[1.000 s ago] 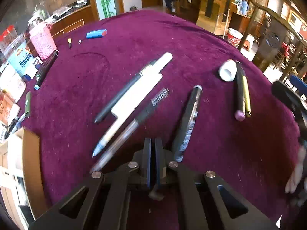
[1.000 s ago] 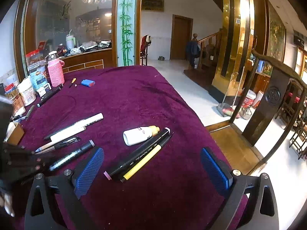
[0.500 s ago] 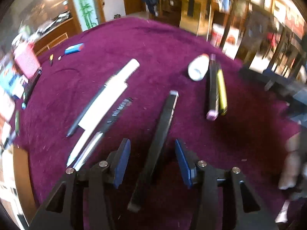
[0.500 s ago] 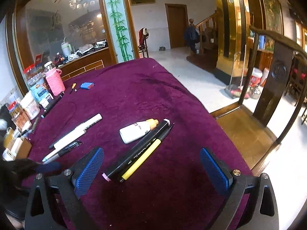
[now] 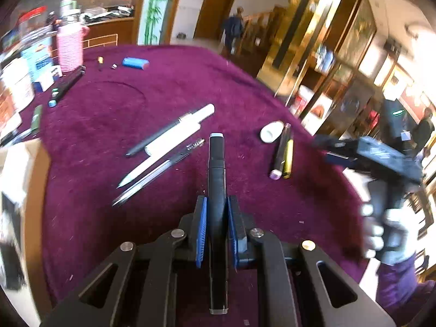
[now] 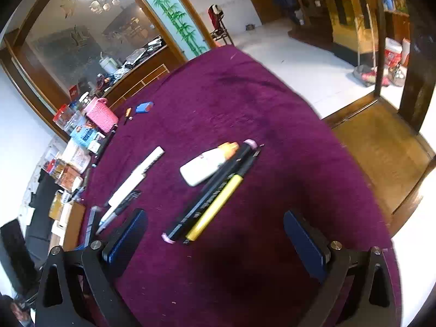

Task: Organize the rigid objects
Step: 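Grasp a black pen with the left tool while the right tool grasps the white glue bottle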

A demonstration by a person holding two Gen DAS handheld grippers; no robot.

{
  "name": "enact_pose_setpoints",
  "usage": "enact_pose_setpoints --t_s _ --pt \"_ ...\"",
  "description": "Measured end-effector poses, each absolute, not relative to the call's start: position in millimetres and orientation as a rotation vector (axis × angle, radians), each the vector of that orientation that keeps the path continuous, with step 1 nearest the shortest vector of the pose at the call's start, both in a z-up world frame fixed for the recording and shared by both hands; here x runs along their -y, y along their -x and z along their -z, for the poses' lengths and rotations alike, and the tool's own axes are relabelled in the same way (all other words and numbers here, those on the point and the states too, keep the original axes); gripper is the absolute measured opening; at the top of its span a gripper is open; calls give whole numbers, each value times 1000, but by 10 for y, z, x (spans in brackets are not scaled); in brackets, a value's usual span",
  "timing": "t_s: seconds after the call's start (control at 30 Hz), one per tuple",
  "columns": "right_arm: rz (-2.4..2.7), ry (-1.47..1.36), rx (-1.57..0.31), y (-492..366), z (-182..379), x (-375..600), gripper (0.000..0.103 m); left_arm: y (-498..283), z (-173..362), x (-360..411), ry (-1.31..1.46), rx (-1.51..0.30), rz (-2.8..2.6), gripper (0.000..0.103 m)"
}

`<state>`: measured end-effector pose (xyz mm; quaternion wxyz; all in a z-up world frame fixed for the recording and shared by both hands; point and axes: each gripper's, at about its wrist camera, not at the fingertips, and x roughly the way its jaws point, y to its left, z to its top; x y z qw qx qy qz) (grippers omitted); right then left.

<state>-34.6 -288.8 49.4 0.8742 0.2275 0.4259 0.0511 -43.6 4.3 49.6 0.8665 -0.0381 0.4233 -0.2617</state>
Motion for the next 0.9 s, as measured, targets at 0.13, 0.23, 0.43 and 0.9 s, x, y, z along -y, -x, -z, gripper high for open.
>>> enact_pose_setpoints --t_s 0.13,0.23,0.43,0.9 --pt "-119 -409 -844 131 -629 2741 101 718 -721 -332 133 -819 546 14" --pt "-146 -389 -858 -91 -698 2650 100 866 -813 -567 173 -790 536 14" --pt "-120 -405 -1047 -603 -445 2552 76 1059 -837 -1085 243 -760 457 14" --pt "82 -300 -1103 -876 -319 2236 40 1276 -701 -2450 374 -761 164 14"
